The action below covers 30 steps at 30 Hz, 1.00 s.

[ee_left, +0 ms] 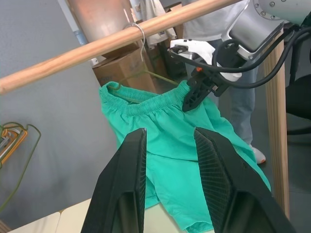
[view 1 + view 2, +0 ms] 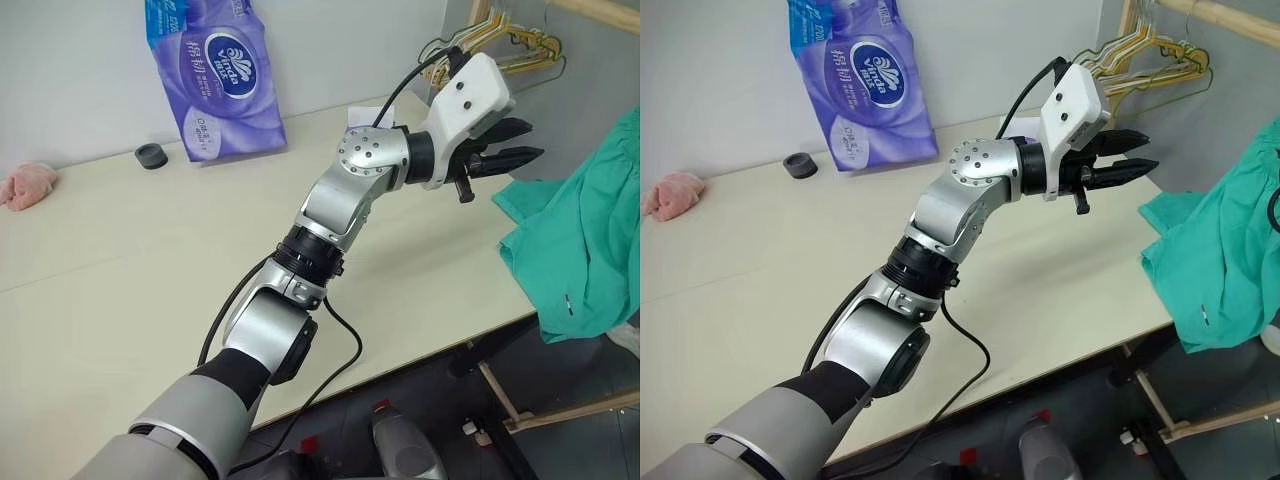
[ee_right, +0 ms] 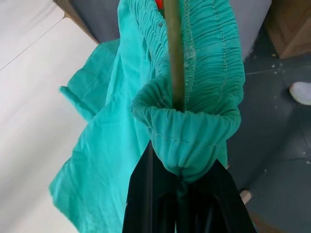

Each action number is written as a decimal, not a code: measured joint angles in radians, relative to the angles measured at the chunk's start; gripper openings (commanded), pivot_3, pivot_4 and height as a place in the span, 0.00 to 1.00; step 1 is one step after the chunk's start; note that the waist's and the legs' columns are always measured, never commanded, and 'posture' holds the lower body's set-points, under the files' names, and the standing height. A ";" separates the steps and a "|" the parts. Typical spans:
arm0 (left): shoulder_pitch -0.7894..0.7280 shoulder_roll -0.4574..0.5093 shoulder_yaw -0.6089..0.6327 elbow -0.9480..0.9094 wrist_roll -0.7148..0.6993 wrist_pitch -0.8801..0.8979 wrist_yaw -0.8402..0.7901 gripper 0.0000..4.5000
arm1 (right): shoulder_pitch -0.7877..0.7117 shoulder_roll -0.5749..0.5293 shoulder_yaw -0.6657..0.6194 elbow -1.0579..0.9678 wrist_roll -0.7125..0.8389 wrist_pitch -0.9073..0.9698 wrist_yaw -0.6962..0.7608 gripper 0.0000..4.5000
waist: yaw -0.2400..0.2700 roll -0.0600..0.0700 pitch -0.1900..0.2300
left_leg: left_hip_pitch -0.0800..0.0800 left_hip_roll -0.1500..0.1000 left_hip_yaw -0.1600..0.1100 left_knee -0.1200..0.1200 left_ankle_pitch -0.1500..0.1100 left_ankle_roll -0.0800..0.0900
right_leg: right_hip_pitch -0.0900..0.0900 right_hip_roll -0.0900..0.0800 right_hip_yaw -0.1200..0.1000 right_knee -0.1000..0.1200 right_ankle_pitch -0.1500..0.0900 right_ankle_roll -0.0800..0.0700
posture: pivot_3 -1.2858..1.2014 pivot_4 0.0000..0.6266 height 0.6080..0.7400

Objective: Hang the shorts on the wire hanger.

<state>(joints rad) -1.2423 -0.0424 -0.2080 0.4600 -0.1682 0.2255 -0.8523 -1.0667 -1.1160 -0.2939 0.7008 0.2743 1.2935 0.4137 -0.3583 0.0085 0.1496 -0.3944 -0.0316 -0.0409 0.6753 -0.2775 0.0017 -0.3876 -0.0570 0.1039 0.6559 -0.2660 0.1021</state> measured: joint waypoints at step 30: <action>0.053 0.103 -0.008 -0.051 -0.100 0.097 -0.272 0.37 | 0.296 0.234 -0.119 -1.000 -0.094 -0.017 -0.266 0.71 | -0.001 0.009 -0.007 | -0.001 -0.001 -0.004 0.002 0.000 0.000 | 0.000 -0.001 -0.002 0.002 0.000 0.001 | 0.39 0.14 1.00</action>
<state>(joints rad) -1.1890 0.0602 -0.2160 0.4093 -0.2678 0.3226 -1.1240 -0.7709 -0.8823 -0.4129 -0.2991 0.1805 1.2763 0.1474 -0.3591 0.0179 0.1425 -0.3952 -0.0323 -0.0446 0.6772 -0.2773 0.0016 -0.3879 -0.0576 0.1020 0.6583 -0.2664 0.1028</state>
